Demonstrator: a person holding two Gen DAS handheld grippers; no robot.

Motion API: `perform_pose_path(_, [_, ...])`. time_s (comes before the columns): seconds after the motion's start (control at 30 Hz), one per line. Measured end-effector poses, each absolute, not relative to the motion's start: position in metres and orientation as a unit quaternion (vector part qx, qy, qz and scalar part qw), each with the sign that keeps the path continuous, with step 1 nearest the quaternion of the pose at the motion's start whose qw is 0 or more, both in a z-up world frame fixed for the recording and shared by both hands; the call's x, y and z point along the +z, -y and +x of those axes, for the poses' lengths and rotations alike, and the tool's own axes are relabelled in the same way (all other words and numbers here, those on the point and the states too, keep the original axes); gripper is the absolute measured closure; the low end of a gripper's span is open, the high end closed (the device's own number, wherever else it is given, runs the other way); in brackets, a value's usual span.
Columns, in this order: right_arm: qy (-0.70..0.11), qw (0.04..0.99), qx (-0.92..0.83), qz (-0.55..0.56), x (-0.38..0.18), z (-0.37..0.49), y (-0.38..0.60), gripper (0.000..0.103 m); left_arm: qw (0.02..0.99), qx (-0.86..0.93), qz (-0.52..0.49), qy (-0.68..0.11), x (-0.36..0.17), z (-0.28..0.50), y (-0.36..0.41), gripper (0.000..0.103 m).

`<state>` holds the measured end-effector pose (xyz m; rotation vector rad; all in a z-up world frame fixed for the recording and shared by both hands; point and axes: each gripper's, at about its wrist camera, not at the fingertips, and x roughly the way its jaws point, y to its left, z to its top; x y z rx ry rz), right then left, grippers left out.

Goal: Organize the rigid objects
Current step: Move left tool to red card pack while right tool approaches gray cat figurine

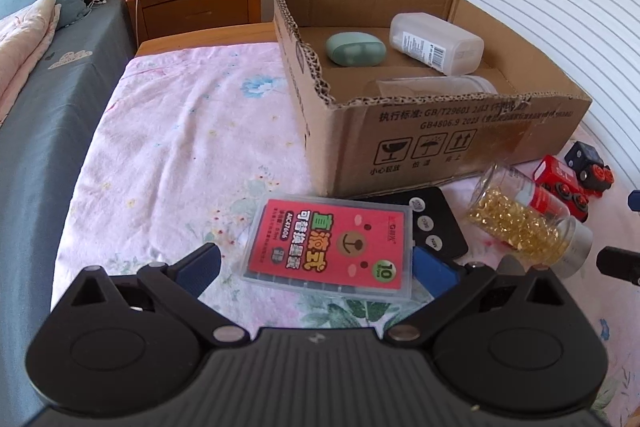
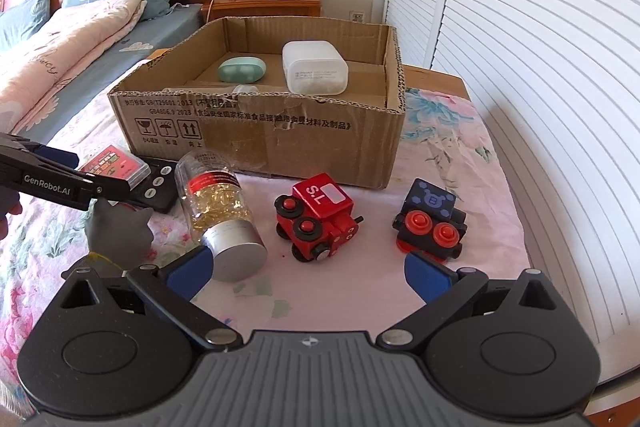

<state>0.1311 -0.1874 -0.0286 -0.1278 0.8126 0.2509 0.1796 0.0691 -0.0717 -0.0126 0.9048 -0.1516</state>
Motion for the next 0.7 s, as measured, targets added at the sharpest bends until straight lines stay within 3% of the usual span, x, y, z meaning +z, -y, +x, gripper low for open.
perform_pose_path(0.23, [-0.386, 0.902, 0.165, -0.101, -0.021, 0.124, 0.176, 0.000, 0.894, -0.106, -0.016, -0.435, -0.077, 0.194, -0.067, 0.006])
perform_pose_path(0.27, [-0.384, 0.901, 0.172, -0.104, -0.020, 0.123, 0.174, 0.000, 0.896, -0.107, -0.016, -0.432, -0.077, 0.194, -0.066, 0.011])
perform_pose_path(0.7, [-0.373, 0.858, 0.325, -0.137, -0.009, 0.117, 0.127, 0.000, 0.894, -0.059, -0.025, -0.443, -0.076, 0.169, -0.096, 0.011])
